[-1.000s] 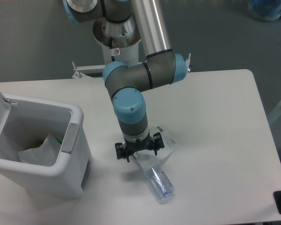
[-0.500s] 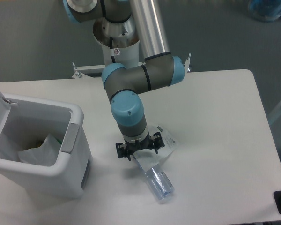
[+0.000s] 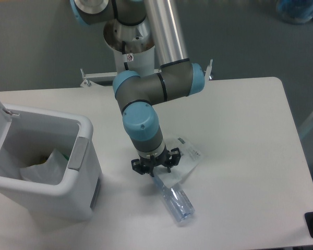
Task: Place the trash in the trash can
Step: 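Close the gripper on the edge of the white packaging bag, then lift the bag and carry it over the white trash bin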
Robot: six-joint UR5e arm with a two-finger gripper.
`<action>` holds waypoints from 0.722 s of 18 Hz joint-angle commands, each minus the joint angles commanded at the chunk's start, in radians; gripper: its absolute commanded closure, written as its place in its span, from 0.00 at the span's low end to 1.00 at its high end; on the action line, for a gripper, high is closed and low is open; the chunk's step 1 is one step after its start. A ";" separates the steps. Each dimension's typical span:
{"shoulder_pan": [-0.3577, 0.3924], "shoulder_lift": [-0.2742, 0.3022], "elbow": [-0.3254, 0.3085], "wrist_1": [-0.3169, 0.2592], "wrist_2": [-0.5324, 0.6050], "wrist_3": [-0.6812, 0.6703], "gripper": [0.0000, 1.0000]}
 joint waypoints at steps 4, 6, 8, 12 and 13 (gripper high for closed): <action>0.006 0.008 0.001 0.000 -0.005 0.008 1.00; 0.015 0.009 0.001 0.002 -0.005 0.021 1.00; 0.023 0.047 0.003 0.002 -0.012 0.035 1.00; 0.064 0.100 0.021 -0.002 -0.087 0.064 1.00; 0.069 0.123 0.031 -0.002 -0.098 0.066 1.00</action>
